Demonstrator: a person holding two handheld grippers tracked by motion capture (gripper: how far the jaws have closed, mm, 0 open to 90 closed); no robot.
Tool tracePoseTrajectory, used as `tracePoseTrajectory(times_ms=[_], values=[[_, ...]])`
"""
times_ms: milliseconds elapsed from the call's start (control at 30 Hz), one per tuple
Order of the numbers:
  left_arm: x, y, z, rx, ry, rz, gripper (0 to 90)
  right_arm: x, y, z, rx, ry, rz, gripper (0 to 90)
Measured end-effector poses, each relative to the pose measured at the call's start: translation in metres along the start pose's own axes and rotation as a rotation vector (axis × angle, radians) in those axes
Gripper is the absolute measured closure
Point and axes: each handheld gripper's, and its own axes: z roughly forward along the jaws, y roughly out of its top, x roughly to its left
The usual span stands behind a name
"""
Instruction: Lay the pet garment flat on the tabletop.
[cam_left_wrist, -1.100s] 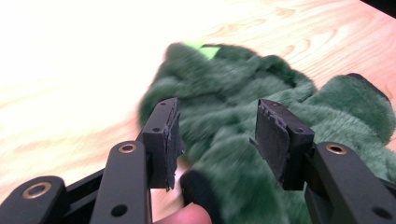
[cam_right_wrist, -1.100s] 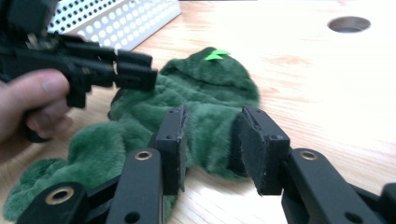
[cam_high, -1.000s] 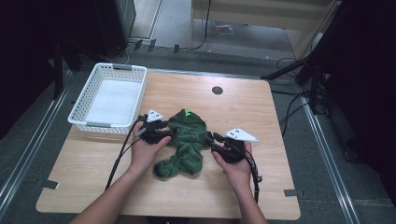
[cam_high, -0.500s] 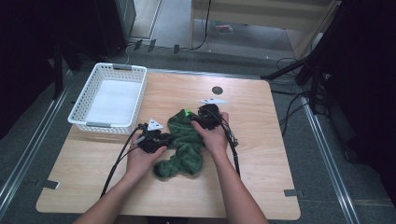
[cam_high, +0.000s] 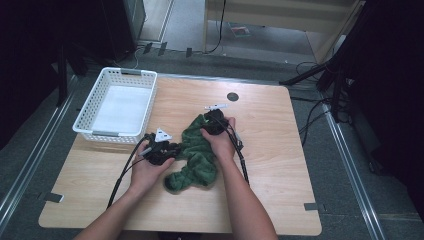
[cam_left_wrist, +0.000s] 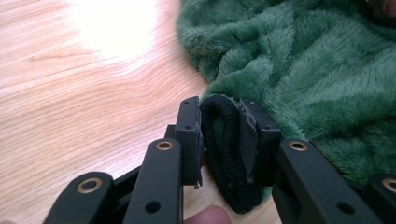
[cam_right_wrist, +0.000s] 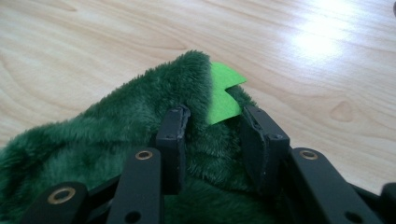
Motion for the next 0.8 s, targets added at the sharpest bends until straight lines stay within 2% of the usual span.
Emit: tracePoseTrajectory(times_ms=[33,67,100,133,167,200,267,300,333,367,400,433,467,500,533,567,600,633,667,700,733,767,800], values=[[0.001,0.000,-0.001,-0.002,-0.002,-0.008,61.9,-0.003,0.000,-0.001,-0.011,0.029,0.004,58.9],[0.002,0.000,-0.002,-0.021,-0.004,-0.025,61.9,-0.003,0.000,-0.001,-0.011,0.029,0.004,58.9],[0.003,0.000,-0.004,-0.040,-0.016,-0.037,57.2,-0.003,0.000,-0.004,-0.028,0.040,-0.008,57.6],[0.004,0.000,-0.010,-0.074,-0.039,-0.050,52.5,-0.001,0.000,-0.018,-0.093,0.074,-0.008,56.6],[0.004,0.000,-0.010,-0.074,-0.039,-0.050,51.7,-0.001,0.000,-0.018,-0.093,0.074,-0.008,56.6],[0.003,0.000,-0.016,-0.098,-0.051,-0.036,51.7,0.002,0.000,-0.038,-0.162,0.141,-0.007,56.2],[0.002,0.000,-0.017,-0.104,-0.051,-0.033,53.3,0.010,-0.005,-0.069,-0.217,0.225,-0.019,55.7],[0.002,0.000,-0.018,-0.104,-0.056,-0.028,53.3,0.010,-0.005,-0.069,-0.217,0.225,-0.019,55.7],[0.001,0.000,-0.017,-0.098,-0.060,-0.028,55.2,0.013,-0.009,-0.078,-0.221,0.249,-0.019,55.4],[0.000,0.000,-0.017,-0.092,-0.064,-0.027,57.1,0.020,-0.017,-0.090,-0.210,0.279,-0.035,54.8],[0.000,-0.001,-0.017,-0.083,-0.071,-0.026,59.1,0.032,-0.032,-0.106,-0.181,0.297,-0.084,53.6],[-0.001,-0.002,-0.018,-0.087,-0.076,-0.029,59.1,0.032,-0.032,-0.106,-0.181,0.297,-0.084,53.6],[-0.002,-0.003,-0.019,-0.093,-0.077,-0.035,59.1,0.036,-0.040,-0.111,-0.166,0.315,-0.095,51.5],[-0.002,-0.004,-0.021,-0.097,-0.077,-0.035,58.6,0.039,-0.046,-0.115,-0.160,0.334,-0.100,48.4],[-0.003,-0.009,-0.033,-0.132,-0.052,-0.053,58.0,0.045,-0.061,-0.122,-0.119,0.375,-0.082,40.4],[-0.003,-0.009,-0.033,-0.132,-0.052,-0.053,58.3,0.045,-0.061,-0.122,-0.119,0.375,-0.082,40.4],[-0.003,-0.011,-0.038,-0.139,-0.056,-0.071,58.3,0.047,-0.067,-0.123,-0.096,0.401,-0.082,36.5],[-0.009,-0.019,-0.049,-0.140,-0.096,-0.100,58.0,0.053,-0.078,-0.120,-0.050,0.376,-0.103,34.1],[-0.014,-0.024,-0.053,-0.135,-0.112,-0.082,57.5,0.054,-0.083,-0.116,-0.042,0.352,-0.121,37.6],[-0.014,-0.024,-0.053,-0.135,-0.112,-0.082,56.7,0.054,-0.088,-0.114,-0.037,0.327,-0.133,44.3],[-0.019,-0.029,-0.057,-0.130,-0.129,-0.065,56.7,0.054,-0.088,-0.114,-0.037,0.327,-0.133,44.3],[-0.024,-0.035,-0.060,-0.132,-0.145,-0.057,55.0,0.052,-0.093,-0.113,-0.068,0.285,-0.131,64.5],[-0.028,-0.041,-0.062,-0.131,-0.167,-0.055,55.0,0.052,-0.093,-0.113,-0.068,0.285,-0.131,64.5]])
